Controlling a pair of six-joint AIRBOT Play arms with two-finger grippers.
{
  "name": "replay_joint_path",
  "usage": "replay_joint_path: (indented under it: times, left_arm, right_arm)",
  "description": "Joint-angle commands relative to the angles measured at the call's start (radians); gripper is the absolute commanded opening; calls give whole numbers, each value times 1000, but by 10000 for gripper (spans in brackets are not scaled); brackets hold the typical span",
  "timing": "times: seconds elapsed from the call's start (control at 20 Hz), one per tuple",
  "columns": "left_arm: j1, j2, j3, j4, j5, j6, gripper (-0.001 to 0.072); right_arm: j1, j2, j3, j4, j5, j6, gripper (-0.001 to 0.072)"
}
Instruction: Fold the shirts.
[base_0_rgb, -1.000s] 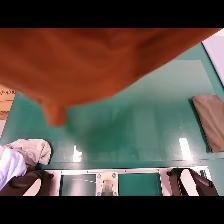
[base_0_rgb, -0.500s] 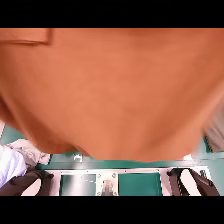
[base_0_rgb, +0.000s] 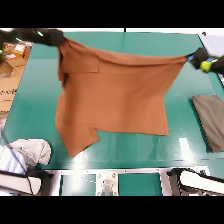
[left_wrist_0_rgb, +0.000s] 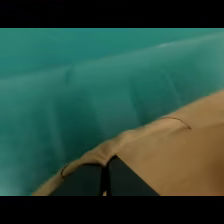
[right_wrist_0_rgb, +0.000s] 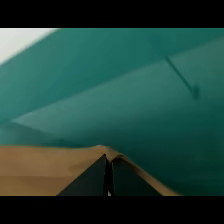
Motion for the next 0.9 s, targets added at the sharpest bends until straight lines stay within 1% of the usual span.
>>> replay_joint_path:
  times: [0.0, 0.05, 0.1, 0.15, 0.2, 0.25, 0.3, 0.4, 0.45, 0.5, 0.55, 0.65, 0.75, 0.85]
  left_arm:
    - [-2, -198, -1, -137, 17, 14, 26]
    - [-2, -222, -1, -144, 14, 3, 28]
    - [-2, -235, -1, -142, 2, -13, 191]
    - [2, -237, -1, -138, -22, -38, 560]
    - [14, -233, 9, -134, -68, -66, 613]
    - [35, -228, 27, -132, -143, -67, 602]
    - [65, -223, 49, -132, -224, -67, 602]
    - [142, -223, 111, -131, -403, -85, 599]
    - [182, -223, 134, -131, -474, -106, 422]
    - [216, -223, 148, -132, -527, -109, 157]
    - [246, -223, 155, -132, -578, -109, 24]
    - [286, -223, 154, -114, -669, -113, 24]
    - [298, -222, 150, -47, -754, -151, 24]
    - [298, -176, 74, -11, -718, -161, 24]
  right_arm:
    - [33, -193, -13, 32, -77, -26, 16]
    - [31, -218, -13, 31, -76, -26, 19]
    - [24, -232, -13, 29, -75, -26, 147]
    - [10, -232, -12, 27, -62, -26, 337]
    - [-20, -225, -5, 26, -20, -26, 387]
    - [-63, -216, 5, 26, 50, -21, 386]
    - [-112, -203, 8, 27, 121, -18, 329]
    - [-210, -175, 8, 15, 264, -18, 77]
    - [-250, -162, 3, 3, 333, -11, 17]
    - [-280, -143, -14, -12, 377, 8, 16]
    - [-298, -117, -47, -30, 395, 20, 16]
    - [-320, -35, -159, -112, 393, 74, 15]
    - [-332, 78, -308, -253, 364, 163, 15]
    - [-341, 185, -461, -377, 346, 296, 16]
